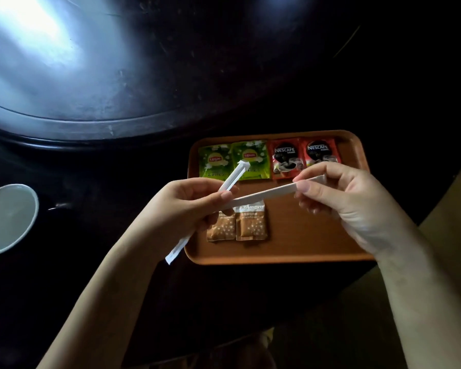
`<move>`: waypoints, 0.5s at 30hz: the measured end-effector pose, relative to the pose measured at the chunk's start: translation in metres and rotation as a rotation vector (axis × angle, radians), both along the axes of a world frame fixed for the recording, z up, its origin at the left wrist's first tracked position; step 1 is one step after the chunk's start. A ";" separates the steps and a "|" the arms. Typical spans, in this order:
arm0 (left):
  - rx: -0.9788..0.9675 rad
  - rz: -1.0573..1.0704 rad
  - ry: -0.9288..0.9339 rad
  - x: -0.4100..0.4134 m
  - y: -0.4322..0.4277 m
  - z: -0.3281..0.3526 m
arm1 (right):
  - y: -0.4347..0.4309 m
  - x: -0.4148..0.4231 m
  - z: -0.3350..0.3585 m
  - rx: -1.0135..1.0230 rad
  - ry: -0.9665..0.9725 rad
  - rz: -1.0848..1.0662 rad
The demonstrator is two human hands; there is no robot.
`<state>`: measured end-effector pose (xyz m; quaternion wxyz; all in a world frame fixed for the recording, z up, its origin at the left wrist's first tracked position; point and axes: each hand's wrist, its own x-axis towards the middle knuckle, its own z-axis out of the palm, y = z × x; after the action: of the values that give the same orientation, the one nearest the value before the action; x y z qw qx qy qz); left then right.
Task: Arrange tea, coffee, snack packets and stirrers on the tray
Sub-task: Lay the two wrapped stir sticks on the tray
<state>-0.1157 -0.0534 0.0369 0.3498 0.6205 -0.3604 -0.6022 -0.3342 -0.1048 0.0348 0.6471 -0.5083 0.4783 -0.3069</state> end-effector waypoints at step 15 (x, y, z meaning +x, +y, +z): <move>0.086 -0.084 0.082 -0.034 -0.014 -0.015 | 0.000 -0.054 -0.011 -0.035 -0.113 -0.136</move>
<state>-0.1502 -0.0678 0.0217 0.3117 0.5942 -0.3455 -0.6561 -0.3878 -0.1049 0.0236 0.6416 -0.4677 0.4689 -0.3869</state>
